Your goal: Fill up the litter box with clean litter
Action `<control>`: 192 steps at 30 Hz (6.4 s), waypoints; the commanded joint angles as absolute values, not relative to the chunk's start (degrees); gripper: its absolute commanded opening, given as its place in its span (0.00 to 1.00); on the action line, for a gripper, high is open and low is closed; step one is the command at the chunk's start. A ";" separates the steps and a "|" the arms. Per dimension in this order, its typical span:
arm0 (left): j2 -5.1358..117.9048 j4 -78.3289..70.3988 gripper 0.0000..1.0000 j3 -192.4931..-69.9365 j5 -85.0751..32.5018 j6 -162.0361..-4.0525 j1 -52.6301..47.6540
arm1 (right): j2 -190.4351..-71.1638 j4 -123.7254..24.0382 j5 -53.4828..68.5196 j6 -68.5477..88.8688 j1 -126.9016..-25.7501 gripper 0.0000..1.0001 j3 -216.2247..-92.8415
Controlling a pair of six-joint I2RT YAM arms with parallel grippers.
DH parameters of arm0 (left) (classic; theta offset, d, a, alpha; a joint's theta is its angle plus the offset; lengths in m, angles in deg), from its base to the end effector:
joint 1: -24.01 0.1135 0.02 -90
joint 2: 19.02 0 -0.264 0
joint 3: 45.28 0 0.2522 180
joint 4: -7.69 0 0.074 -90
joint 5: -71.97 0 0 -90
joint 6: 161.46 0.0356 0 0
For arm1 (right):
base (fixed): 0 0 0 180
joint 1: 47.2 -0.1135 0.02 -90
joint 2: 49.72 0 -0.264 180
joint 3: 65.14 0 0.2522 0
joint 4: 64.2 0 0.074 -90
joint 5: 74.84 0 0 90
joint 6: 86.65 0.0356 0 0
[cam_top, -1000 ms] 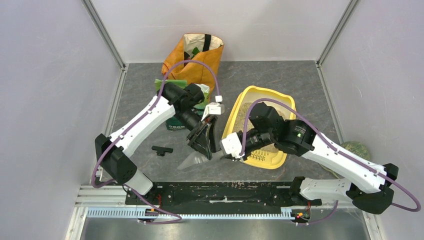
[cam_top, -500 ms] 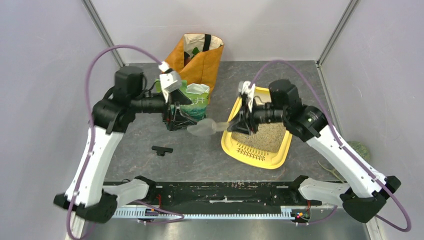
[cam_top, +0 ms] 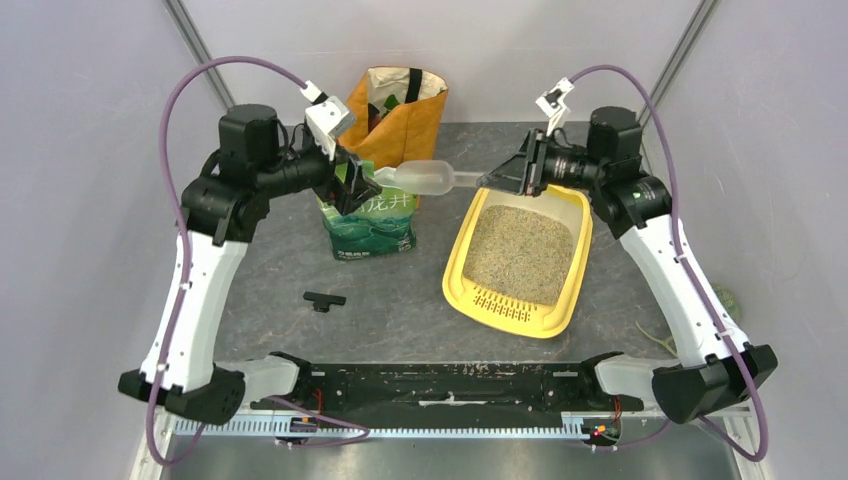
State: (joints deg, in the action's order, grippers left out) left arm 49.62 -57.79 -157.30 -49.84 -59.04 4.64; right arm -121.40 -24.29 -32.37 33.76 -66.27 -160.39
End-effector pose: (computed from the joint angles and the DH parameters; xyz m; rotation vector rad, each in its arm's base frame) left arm 0.1860 -0.0853 0.4934 0.8759 1.7373 -0.6214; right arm 0.2393 0.1105 0.4374 -0.4324 1.9377 1.3450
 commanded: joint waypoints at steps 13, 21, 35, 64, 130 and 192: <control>72.90 -81.78 0.83 -178.63 -64.24 -9.75 21.06 | -134.37 -12.41 -33.13 33.84 -58.10 0.00 -177.91; 78.42 -81.94 0.81 -177.52 -59.92 -2.69 20.70 | -140.57 -9.85 -32.19 32.68 -58.73 0.00 -182.71; 80.54 -86.13 0.58 -174.67 -57.25 5.23 18.51 | -139.36 -6.28 -29.59 30.51 -57.48 0.00 -183.50; 74.31 -73.14 0.02 -172.70 -60.00 -1.78 5.30 | -137.41 7.69 -32.22 20.27 -57.57 0.00 -190.93; 50.94 -25.89 0.90 -130.46 -61.61 -46.93 18.63 | -153.82 22.19 -18.15 12.19 -70.40 0.00 -195.99; 58.29 -56.87 0.02 -143.92 -49.66 -13.68 3.21 | -156.48 13.70 -11.08 15.09 -71.30 0.00 -194.82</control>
State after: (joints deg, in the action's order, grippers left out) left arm 59.54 -54.43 -139.84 -55.11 -17.27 4.83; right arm -157.68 18.64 -17.22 13.89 -71.14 -196.00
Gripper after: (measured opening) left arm 0.040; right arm 0.342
